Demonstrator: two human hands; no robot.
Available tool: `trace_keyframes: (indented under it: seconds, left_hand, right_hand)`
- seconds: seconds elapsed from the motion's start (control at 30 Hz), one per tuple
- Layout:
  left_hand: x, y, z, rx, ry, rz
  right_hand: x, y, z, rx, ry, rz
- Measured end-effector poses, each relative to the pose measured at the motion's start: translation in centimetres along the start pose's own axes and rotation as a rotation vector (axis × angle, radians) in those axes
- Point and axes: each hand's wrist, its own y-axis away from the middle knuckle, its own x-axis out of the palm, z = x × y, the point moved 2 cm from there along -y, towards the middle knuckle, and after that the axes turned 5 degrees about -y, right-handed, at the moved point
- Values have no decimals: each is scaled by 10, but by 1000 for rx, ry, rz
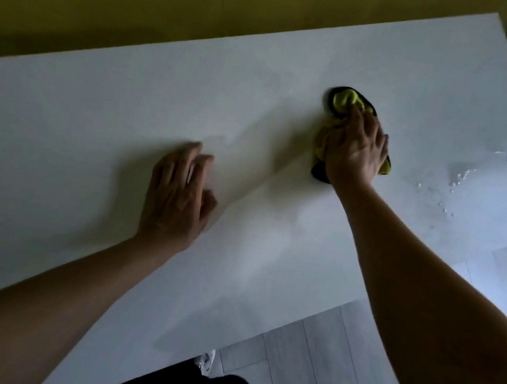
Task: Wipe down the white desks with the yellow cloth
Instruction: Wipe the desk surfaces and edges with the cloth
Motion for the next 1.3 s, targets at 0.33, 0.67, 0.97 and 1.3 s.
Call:
trace_keyframes:
  seconds: [0.33,0.67,0.97,1.3]
  left_hand:
    - [11,-52,25,-163,74,3]
    - [14,-55,20,-218,-2,-44]
    - [12,-56,17,-232,-20,-66]
    - [17,-56,21,-339,-4,-102]
  right_hand:
    - [58,87,135,-582,-155,122]
    - [16,-79,28,-143,25,70]
    - [44,-29,113,-324,-66,94]
    - [64,-37,156,-701,-87,169]
